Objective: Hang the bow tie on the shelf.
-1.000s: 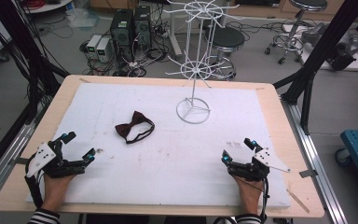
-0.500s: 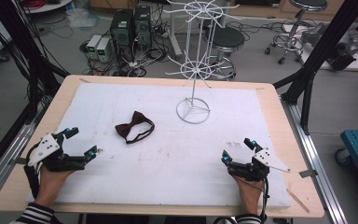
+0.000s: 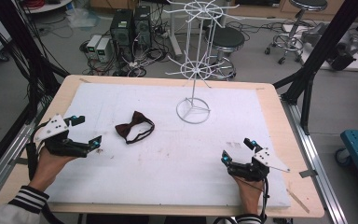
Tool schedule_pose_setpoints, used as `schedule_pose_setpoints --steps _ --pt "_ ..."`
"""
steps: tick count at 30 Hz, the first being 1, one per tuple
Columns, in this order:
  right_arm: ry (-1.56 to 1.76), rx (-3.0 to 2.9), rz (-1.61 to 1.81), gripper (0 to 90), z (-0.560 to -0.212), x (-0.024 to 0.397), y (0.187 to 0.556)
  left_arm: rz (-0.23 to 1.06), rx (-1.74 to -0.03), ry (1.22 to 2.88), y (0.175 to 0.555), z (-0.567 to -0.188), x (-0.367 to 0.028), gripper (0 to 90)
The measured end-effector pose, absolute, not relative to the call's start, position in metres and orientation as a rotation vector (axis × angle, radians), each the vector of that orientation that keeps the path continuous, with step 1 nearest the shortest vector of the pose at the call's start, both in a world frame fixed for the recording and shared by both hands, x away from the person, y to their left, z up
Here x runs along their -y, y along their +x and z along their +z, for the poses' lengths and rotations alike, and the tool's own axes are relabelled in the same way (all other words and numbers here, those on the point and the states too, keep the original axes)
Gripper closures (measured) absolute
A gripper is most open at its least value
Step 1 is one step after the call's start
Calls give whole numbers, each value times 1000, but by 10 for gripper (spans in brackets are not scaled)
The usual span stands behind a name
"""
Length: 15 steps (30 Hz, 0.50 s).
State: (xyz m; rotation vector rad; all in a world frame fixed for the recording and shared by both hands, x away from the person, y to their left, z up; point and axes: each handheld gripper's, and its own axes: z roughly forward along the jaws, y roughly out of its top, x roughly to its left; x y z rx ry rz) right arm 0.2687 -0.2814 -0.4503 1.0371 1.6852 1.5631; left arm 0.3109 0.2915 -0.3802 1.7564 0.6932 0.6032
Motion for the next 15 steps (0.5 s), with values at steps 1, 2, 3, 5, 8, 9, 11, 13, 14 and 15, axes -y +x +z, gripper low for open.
schedule_pose_setpoints --steps 1,2,3,5,8,9,11,13,14,15 --pt "1037 -1685 1563 9 -450 281 269 594 -692 1763 313 -378 -290 17" --pt "1033 -1684 1563 9 -450 282 269 589 -691 1765 316 -377 -289 17" --pt "1037 -1686 1566 9 -450 281 269 576 -699 1770 318 -376 -288 17" --pt "1033 -1684 1564 9 -450 282 269 563 -698 1794 323 -374 -285 17" --pt "1035 -1684 1566 9 -450 282 269 539 -708 1821 330 -373 -283 17" --pt "1035 -1684 1566 9 -450 282 269 531 -709 1837 333 -373 -281 17" --pt "1036 -1684 1566 9 -450 282 269 525 -706 1858 337 -372 -279 17" --pt "1034 -1681 1565 9 -450 282 269 512 -704 1879 341 -370 -277 17" --pt "1033 -1683 1564 9 -450 282 269 508 -703 1894 343 -369 -276 17" --pt "1034 -1682 1564 9 -450 282 269 512 -700 1900 345 -369 -275 17"
